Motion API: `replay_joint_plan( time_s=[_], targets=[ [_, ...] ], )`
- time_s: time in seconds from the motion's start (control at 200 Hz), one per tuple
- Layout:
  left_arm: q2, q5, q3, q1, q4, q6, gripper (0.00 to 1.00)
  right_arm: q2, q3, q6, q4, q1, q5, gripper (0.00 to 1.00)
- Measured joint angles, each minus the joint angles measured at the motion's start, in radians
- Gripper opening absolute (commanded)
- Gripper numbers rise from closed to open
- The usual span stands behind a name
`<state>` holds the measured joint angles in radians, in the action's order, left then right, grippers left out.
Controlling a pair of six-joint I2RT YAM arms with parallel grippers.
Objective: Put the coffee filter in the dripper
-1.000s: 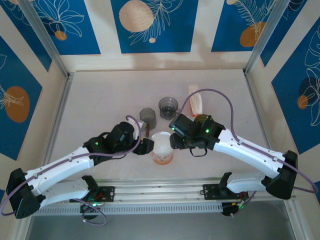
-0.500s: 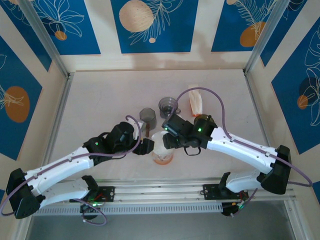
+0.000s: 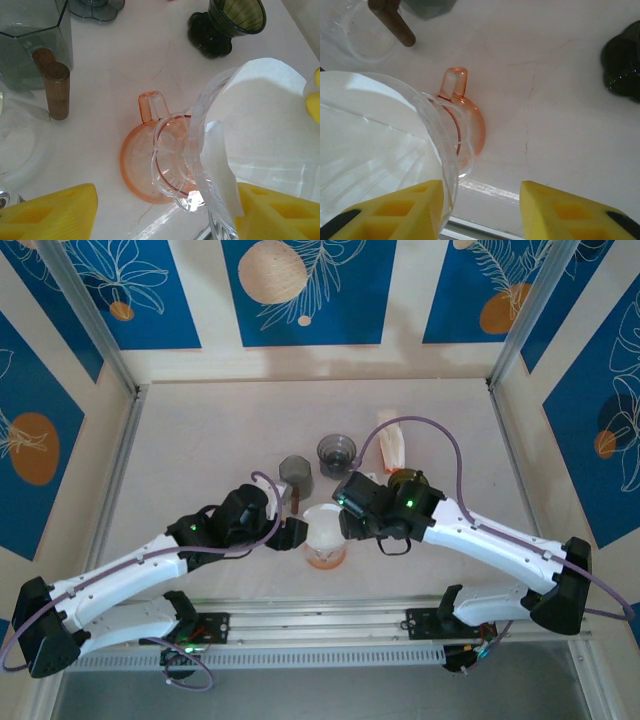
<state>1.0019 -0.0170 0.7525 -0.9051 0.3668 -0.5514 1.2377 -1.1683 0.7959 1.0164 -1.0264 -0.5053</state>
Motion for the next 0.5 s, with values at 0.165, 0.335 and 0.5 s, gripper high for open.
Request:
replay_joint_plan(
  time_s=[0.165, 0.335, 0.5],
  targets=[
    [-0.005, 0.0, -0.001, 0.0, 0.0, 0.0, 0.71, -0.014, 0.005, -0.002, -0.003, -0.005, -0.005, 0.61],
    [-0.007, 0.0, -0.002, 0.0, 0.0, 0.0, 0.71, -0.028, 0.002, -0.051, -0.063, -0.037, 0.007, 0.7],
    [-0.007, 0.0, -0.002, 0.0, -0.002, -0.003, 0.71, 0.061, -0.037, -0.073, -0.086, -0.018, 0.046, 0.71]
  ],
)
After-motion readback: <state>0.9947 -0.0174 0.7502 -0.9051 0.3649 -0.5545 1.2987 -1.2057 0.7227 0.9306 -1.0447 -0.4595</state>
